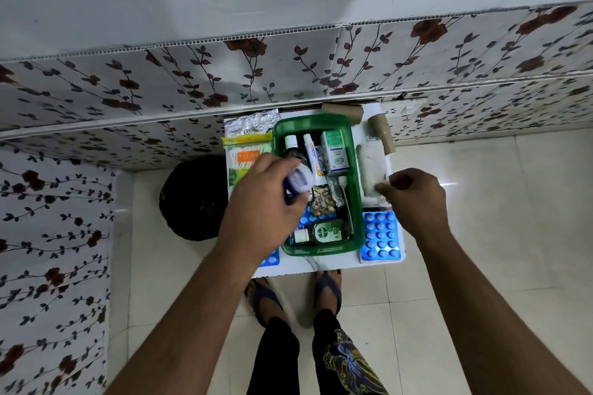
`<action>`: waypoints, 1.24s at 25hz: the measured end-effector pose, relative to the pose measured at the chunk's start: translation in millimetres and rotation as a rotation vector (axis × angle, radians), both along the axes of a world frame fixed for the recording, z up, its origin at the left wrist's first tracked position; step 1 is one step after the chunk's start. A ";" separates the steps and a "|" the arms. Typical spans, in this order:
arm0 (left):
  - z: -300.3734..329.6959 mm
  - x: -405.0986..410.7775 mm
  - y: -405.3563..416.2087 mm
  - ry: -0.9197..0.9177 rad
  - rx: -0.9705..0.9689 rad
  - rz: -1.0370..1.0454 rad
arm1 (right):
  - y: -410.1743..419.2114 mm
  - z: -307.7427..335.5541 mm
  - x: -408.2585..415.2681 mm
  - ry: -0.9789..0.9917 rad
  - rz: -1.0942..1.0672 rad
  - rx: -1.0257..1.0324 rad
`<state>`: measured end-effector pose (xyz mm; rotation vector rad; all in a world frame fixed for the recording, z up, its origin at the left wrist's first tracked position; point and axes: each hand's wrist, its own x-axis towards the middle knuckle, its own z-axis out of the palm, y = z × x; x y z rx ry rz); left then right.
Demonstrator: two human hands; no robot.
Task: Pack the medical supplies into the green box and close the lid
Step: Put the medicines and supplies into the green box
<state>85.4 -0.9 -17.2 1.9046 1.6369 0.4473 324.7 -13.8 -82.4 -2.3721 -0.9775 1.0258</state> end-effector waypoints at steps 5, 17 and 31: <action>-49.4 47.4 15.4 0.226 -0.210 -0.201 | 0.2 29.6 6.0 0.054 -0.059 0.099; -35.8 -44.5 17.2 -0.016 -0.082 0.237 | 26.5 29.8 -89.3 0.170 0.091 0.011; -86.5 -83.3 -11.6 0.045 -0.308 0.263 | 42.0 39.6 -81.6 -0.182 0.180 0.280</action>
